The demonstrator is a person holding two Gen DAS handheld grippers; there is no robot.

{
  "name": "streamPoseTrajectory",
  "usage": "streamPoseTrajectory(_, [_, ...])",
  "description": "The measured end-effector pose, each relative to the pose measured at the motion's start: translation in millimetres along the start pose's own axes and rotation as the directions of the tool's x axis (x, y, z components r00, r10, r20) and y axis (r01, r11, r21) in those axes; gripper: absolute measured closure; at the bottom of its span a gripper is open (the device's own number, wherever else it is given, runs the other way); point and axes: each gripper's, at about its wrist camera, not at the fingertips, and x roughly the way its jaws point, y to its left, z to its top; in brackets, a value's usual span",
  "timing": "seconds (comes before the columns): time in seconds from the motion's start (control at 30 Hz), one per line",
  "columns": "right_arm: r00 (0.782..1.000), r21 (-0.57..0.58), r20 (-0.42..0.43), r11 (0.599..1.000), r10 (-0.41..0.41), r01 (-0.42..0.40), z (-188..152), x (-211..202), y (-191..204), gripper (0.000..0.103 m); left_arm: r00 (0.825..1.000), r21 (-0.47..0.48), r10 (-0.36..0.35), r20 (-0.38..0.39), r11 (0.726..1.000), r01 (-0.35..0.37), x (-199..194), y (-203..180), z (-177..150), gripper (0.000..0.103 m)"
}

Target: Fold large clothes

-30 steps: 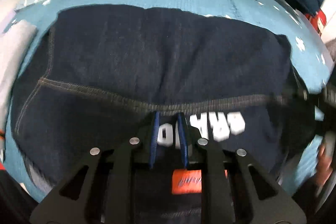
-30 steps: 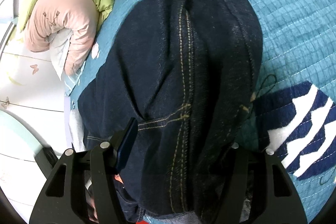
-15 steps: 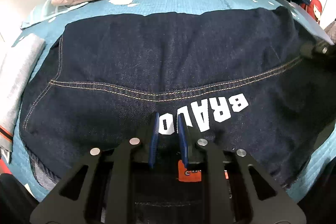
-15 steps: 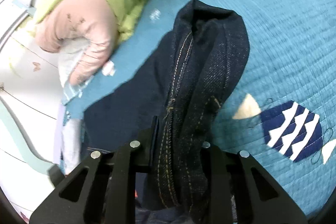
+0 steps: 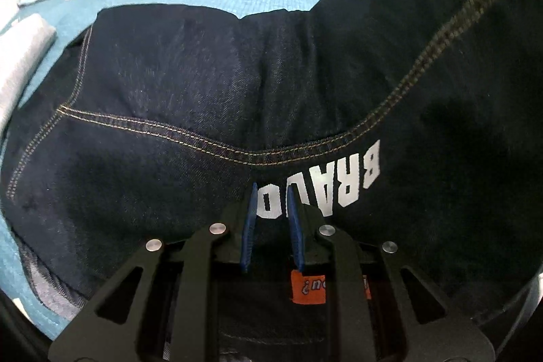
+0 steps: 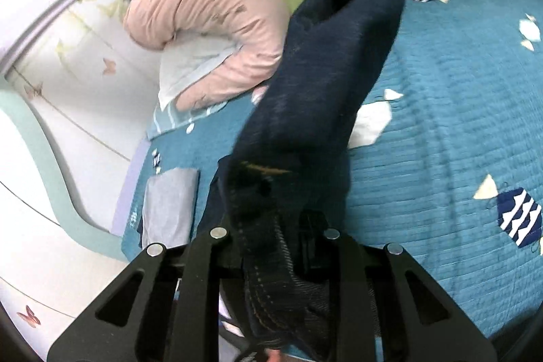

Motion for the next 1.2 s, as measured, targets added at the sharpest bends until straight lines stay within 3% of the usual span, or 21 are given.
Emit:
streamPoseTrajectory(0.1, [0.998,-0.047,-0.043,0.998,-0.04,0.038,4,18,29,0.083,0.998,-0.036,-0.052,-0.026,0.998,0.051,1,8,5,0.084])
streamPoseTrajectory(0.23, [0.995,-0.074,-0.084,0.996,-0.052,0.046,-1,31,43,0.083,0.997,-0.029,-0.06,-0.047,0.998,0.058,-1,10,9,0.087])
streamPoseTrajectory(0.33, [0.994,-0.046,-0.098,0.998,-0.05,0.046,-7,36,48,0.083,0.998,-0.027,-0.023,-0.063,0.999,0.021,-13,16,11,0.092])
streamPoseTrajectory(0.6, [0.984,-0.07,-0.154,0.994,-0.09,0.08,-17,77,81,0.083,0.99,0.052,0.144,0.009,0.988,-0.144,-70,66,37,0.091])
streamPoseTrajectory(0.73, [0.977,-0.066,-0.191,0.995,-0.089,0.078,-25,108,101,0.083,0.99,-0.037,0.138,0.011,0.99,-0.138,-85,107,42,0.091])
streamPoseTrajectory(0.83, [0.974,-0.056,-0.212,0.996,-0.084,0.074,-32,131,112,0.083,0.977,-0.056,0.215,0.014,0.975,-0.214,-88,131,41,0.091])
streamPoseTrajectory(0.93, [0.967,-0.051,-0.235,0.995,-0.093,0.083,-39,157,118,0.083,0.969,-0.075,0.245,0.004,0.967,-0.244,-86,152,40,0.091])
streamPoseTrajectory(1.2, [0.956,-0.037,-0.261,0.991,-0.135,0.13,-54,214,123,0.083,0.963,-0.158,0.263,-0.06,0.95,-0.269,-75,192,41,0.091])
